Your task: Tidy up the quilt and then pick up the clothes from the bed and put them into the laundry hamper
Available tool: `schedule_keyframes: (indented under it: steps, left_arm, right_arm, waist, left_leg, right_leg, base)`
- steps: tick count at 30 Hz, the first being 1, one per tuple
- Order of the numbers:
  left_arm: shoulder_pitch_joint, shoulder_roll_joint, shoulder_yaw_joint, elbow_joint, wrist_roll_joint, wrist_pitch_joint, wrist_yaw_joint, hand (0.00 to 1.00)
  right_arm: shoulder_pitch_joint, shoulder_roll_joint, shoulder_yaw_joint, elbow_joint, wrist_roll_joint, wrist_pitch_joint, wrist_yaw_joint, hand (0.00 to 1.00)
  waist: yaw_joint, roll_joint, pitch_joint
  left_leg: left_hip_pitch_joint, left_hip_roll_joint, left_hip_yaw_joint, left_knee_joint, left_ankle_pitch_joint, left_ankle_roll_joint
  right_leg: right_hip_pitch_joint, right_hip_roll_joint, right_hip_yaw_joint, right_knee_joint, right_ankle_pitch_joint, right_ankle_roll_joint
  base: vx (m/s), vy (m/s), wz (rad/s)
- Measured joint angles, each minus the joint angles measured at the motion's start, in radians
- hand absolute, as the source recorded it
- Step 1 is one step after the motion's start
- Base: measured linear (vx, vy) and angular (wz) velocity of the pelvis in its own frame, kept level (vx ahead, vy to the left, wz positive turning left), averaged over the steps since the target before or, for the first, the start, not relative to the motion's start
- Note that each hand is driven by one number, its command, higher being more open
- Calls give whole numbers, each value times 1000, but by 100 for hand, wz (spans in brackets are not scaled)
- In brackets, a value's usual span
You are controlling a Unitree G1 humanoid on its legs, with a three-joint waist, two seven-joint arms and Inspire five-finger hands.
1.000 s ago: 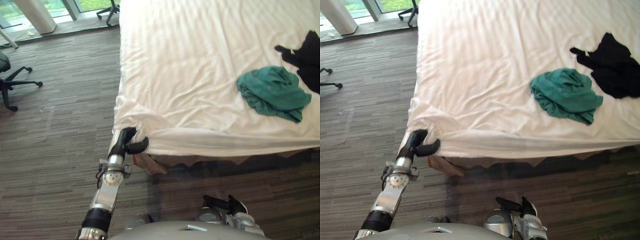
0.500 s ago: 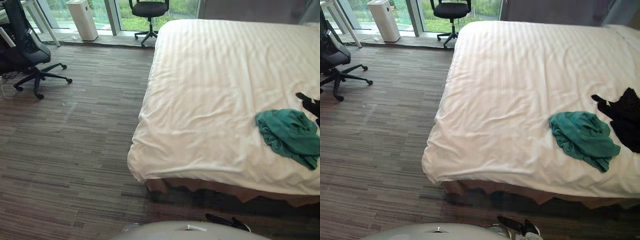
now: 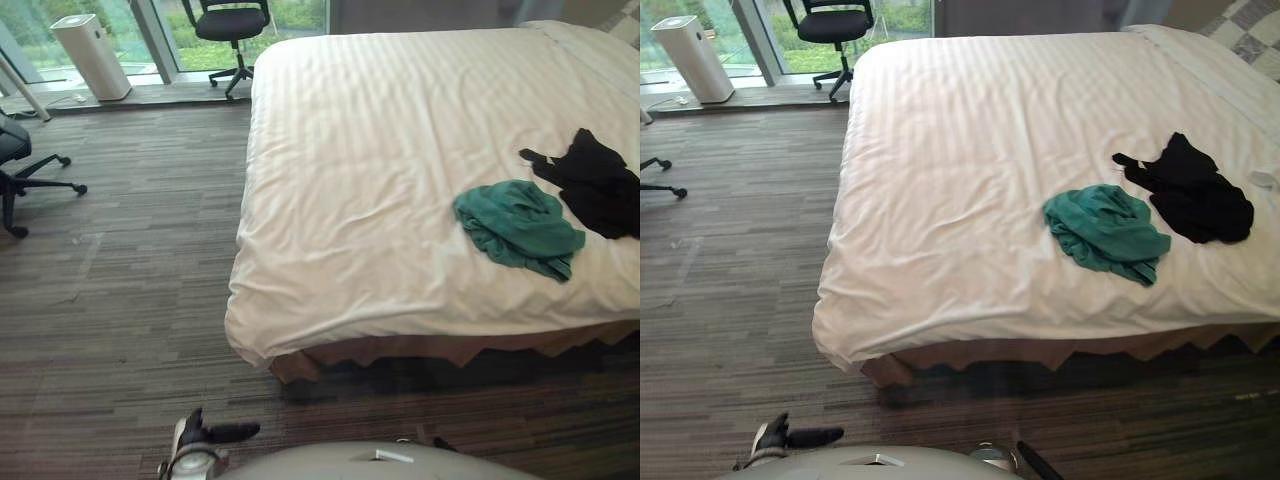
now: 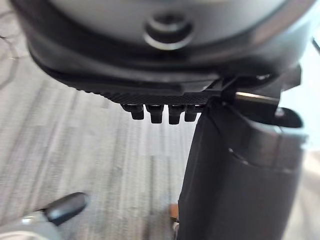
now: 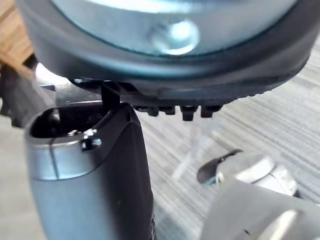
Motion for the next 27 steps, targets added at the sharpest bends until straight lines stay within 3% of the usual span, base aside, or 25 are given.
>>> schedule_keyframes:
  steps: [3, 6, 11, 12, 17, 19, 20, 25, 27]
  left_arm:
    - [-2, 1, -33, -30, 4, -22, -7, 100]
    - [19, 0, -36, -32, 8, -21, -14, 100]
    - [59, 3, -45, -21, 48, -13, -18, 100]
    - [63, 4, -47, -18, 48, -8, -21, 100]
    - [58, 29, -80, 9, 61, 2, -37, 100]
    - [52, 37, -96, 9, 86, 2, -41, 100]
    - [49, 41, -106, 9, 86, 1, -42, 100]
    - [35, 56, -171, 8, 86, 0, -45, 100]
    - [16, 57, -201, 10, 86, 0, -43, 100]
  right_arm:
    - [1, -33, -48, -162, 37, 0, -24, 100]
    - [7, -49, -92, -435, 35, -2, -81, 100]
    - [-8, -118, -136, -841, -37, -24, -162, 100]
    - [-39, -154, -143, -863, -58, -52, -176, 100]
    - [-181, -259, -85, -863, -95, -63, -214, 100]
    - [-241, -306, 23, -863, -122, -64, -211, 100]
    - [-260, -317, 56, -863, -134, -64, -209, 0]
    - [-418, -381, 363, -863, -135, -82, -165, 0]
    - [-494, -384, 487, -863, -135, -83, -137, 0]
  waist:
    - [-23, 2, 1]
    - [-41, 0, 2]
    - [-44, -6, 4]
    - [-49, -10, 6]
    - [-62, -20, 12]
    - [-62, -24, 14]
    - [-62, -25, 15]
    - [-50, -29, 19]
    - [-27, -36, 25]
  left_leg:
    - [4, -6, 29, -26, 0, 0]
    - [3, -14, 44, -49, 0, 0]
    - [-21, -19, 39, -58, -1, 5]
    - [-31, -22, 33, -59, 10, 0]
    - [-52, -29, 7, -57, 22, 4]
    - [-61, -29, -6, -57, 22, 5]
    - [-61, -29, -9, -57, 22, 5]
    - [-63, -30, -48, -57, 22, 5]
    - [-66, -32, -57, -54, 20, 9]
  right_leg:
    - [-33, 7, 31, -3, 0, 1]
    - [-54, 12, 49, -16, 7, 10]
    - [-86, 19, 58, -34, 15, 8]
    - [-93, 18, 56, -32, 24, 5]
    - [-94, 17, 41, -34, 39, 6]
    - [-94, 15, 32, -35, 41, 4]
    - [-93, 15, 29, -35, 41, 4]
    - [-71, 8, -3, -36, 44, 1]
    - [-65, 7, -9, -42, 48, 1]
  base:
    - [-149, -56, -37]
    - [-168, -53, -23]
    - [-164, -67, -5]
    - [-43, -45, 7]
    - [0, -24, 13]
    - [14, -16, 11]
    - [22, -11, 13]
    - [12, -9, 19]
    - [-15, -9, 18]
